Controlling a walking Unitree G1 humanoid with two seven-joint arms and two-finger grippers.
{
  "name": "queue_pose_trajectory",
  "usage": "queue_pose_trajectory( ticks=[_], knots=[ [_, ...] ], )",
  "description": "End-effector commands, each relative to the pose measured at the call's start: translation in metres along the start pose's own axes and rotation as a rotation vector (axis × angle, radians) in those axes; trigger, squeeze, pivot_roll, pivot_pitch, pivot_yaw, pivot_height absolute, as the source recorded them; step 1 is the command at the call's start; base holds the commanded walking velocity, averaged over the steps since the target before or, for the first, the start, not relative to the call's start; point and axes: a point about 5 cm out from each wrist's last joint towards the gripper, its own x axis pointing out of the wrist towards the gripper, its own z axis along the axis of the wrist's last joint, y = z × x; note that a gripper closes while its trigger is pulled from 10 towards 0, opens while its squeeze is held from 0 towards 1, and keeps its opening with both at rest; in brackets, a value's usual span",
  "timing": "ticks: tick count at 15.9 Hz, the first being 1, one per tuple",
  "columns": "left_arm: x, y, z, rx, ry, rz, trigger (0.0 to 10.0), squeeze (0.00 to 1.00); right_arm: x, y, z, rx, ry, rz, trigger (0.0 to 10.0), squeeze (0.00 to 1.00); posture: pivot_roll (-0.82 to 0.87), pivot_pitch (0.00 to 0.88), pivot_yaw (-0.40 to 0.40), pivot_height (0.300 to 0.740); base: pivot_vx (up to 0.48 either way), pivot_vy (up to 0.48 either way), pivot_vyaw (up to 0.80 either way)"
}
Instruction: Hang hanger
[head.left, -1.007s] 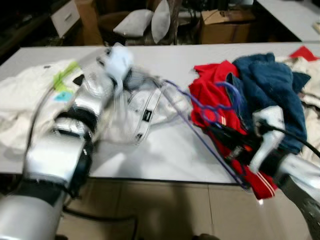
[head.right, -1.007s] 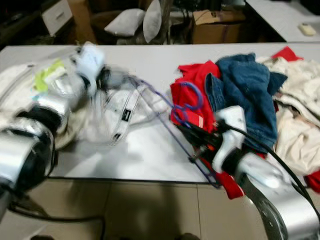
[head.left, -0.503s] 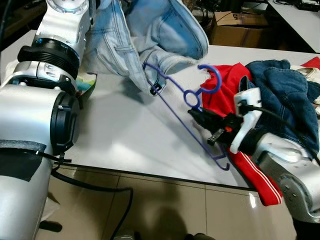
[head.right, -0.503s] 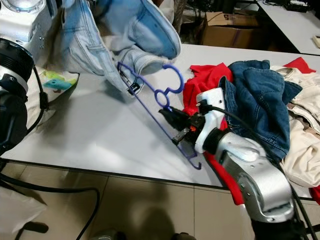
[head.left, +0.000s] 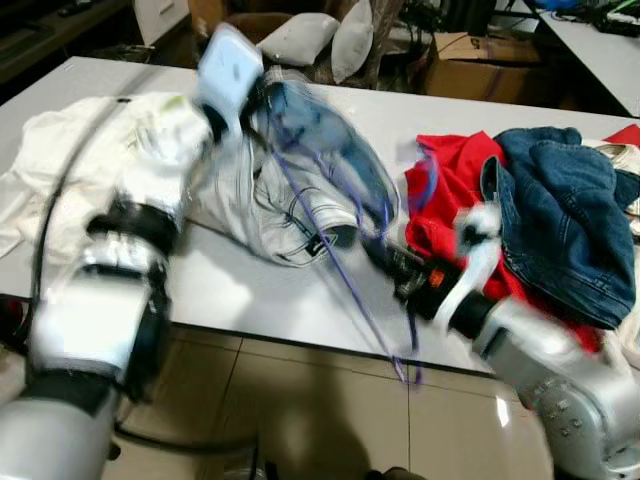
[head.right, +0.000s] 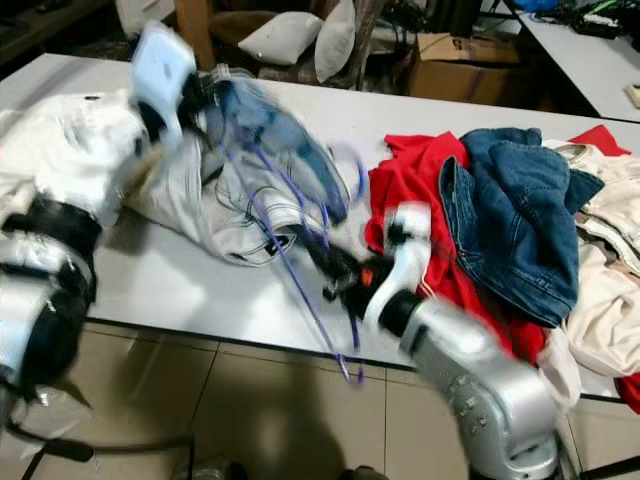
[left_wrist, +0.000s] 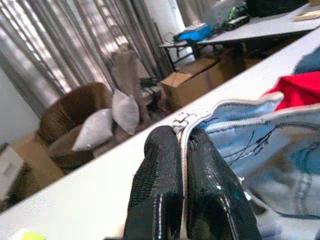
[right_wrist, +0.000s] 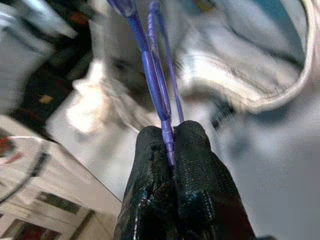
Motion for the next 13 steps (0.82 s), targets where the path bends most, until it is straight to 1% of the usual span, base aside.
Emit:
queue_pose_trajectory(
  ticks=[1,2,4,5,6,7,8,9,10,11,12,13],
  knots=[
    [0.001,0.001,0.018,0.009,-0.061,-0.014,0.0,0.0,-0.003,-0.014,-0.006,0.008,0.04,-0.117,10.0,0.0,-0.08,0.0,-0.012,0.74,0.0,0.0,0.0],
    [-0.005,-0.003,0.016,0.047,-0.052,-0.045,0.0,0.0,-0.005,-0.028,-0.009,0.101,0.022,-0.239,10.0,0.0,-0.09,0.0,-0.012,0.74,0.0,0.0,0.0],
    [-0.013,0.004,0.017,0.059,-0.045,-0.026,0.0,0.0,-0.01,-0.044,-0.006,0.197,-0.006,-0.341,10.0,0.0,-0.08,0.0,-0.013,0.74,0.0,0.0,0.0],
    [-0.016,0.005,0.018,0.063,-0.041,-0.029,0.0,0.0,-0.011,-0.049,-0.005,0.219,-0.015,-0.366,10.0,0.0,-0.08,0.0,-0.013,0.74,0.0,0.0,0.0],
    [-0.02,0.003,0.018,0.081,-0.021,-0.081,0.0,0.0,-0.011,-0.057,0.001,0.234,-0.055,-0.397,10.0,0.0,-0.08,0.0,-0.012,0.74,0.0,0.0,0.0],
    [-0.023,0.0,0.018,0.092,-0.009,-0.112,0.0,0.0,-0.01,-0.06,0.005,0.252,-0.076,-0.403,10.0,0.0,-0.08,0.0,-0.007,0.74,0.0,0.0,0.0],
    [-0.03,-0.008,0.014,0.112,0.022,-0.208,0.0,0.0,-0.002,-0.067,0.019,0.275,-0.124,-0.394,10.0,0.0,-0.08,0.0,-0.002,0.74,0.0,0.0,0.0],
    [-0.033,-0.01,0.013,0.109,0.028,-0.237,0.0,0.0,0.004,-0.068,0.027,0.279,-0.143,-0.372,10.0,0.0,-0.08,0.0,-0.002,0.74,0.0,0.0,0.0],
    [-0.036,-0.015,0.016,0.059,0.02,-0.292,0.0,0.0,0.016,-0.07,0.038,0.299,-0.173,-0.32,10.0,0.0,-0.09,0.0,0.0,0.74,0.0,0.0,0.0],
    [-0.036,-0.018,0.018,0.033,0.012,-0.318,0.0,0.0,0.022,-0.07,0.043,0.305,-0.184,-0.295,10.0,0.0,-0.08,0.0,-0.002,0.74,0.0,0.0,0.0],
    [-0.04,-0.025,0.023,-0.026,-0.006,-0.39,0.0,0.0,0.031,-0.068,0.05,0.32,-0.2,-0.249,10.0,0.0,-0.08,0.0,-0.006,0.74,0.0,0.0,0.0],
    [-0.042,-0.032,0.03,-0.108,-0.037,-0.417,0.0,0.0,0.043,-0.064,0.054,0.351,-0.212,-0.185,10.0,0.0,-0.08,0.0,-0.011,0.74,0.0,0.0,0.0]
  ],
)
